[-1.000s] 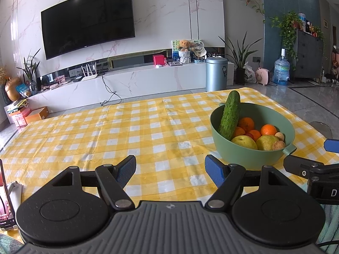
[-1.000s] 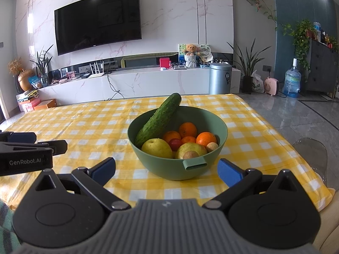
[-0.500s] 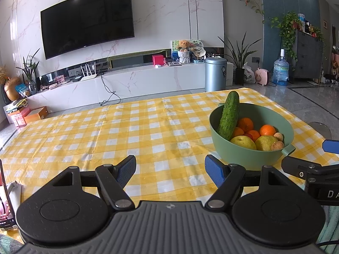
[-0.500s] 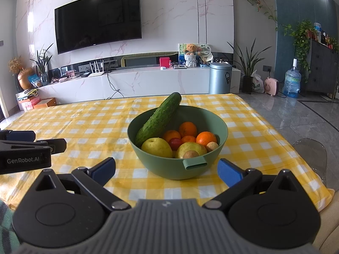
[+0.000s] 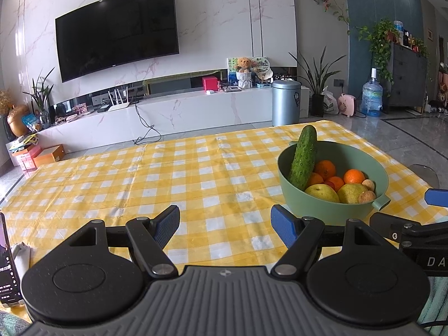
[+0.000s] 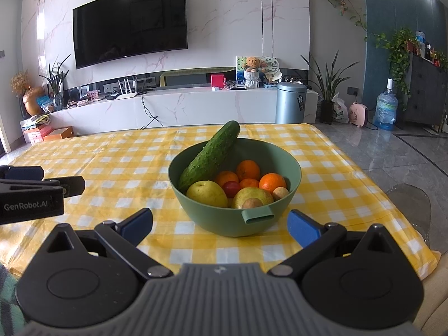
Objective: Organize fruits
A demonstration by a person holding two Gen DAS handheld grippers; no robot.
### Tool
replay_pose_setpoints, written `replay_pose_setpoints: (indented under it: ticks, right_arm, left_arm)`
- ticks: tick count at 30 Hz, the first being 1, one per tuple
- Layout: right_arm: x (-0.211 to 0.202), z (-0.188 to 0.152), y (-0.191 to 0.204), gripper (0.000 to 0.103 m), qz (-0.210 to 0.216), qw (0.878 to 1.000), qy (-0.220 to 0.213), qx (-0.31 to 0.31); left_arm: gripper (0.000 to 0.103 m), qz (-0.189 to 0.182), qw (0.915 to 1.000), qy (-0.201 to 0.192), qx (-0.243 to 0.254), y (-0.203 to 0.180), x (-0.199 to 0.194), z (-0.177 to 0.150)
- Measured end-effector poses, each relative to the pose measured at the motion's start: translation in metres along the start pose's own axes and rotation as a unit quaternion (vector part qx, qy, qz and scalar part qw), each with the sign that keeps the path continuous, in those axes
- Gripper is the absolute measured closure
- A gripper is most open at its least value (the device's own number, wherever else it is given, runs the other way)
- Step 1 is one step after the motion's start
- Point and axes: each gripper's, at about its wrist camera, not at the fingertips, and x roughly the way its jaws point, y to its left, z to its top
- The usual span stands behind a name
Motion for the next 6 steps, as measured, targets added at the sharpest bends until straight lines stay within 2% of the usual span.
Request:
replay_pose_setpoints:
  ticks: [6]
  right_arm:
    - [0.0004, -0.0004, -0.0003, 0.004, -0.002, 1.000, -0.001, -0.001]
  left_arm:
    - [0.016, -0.003, 1.0000, -0.005, 0.000, 0.0007, -0.0005, -0.0010]
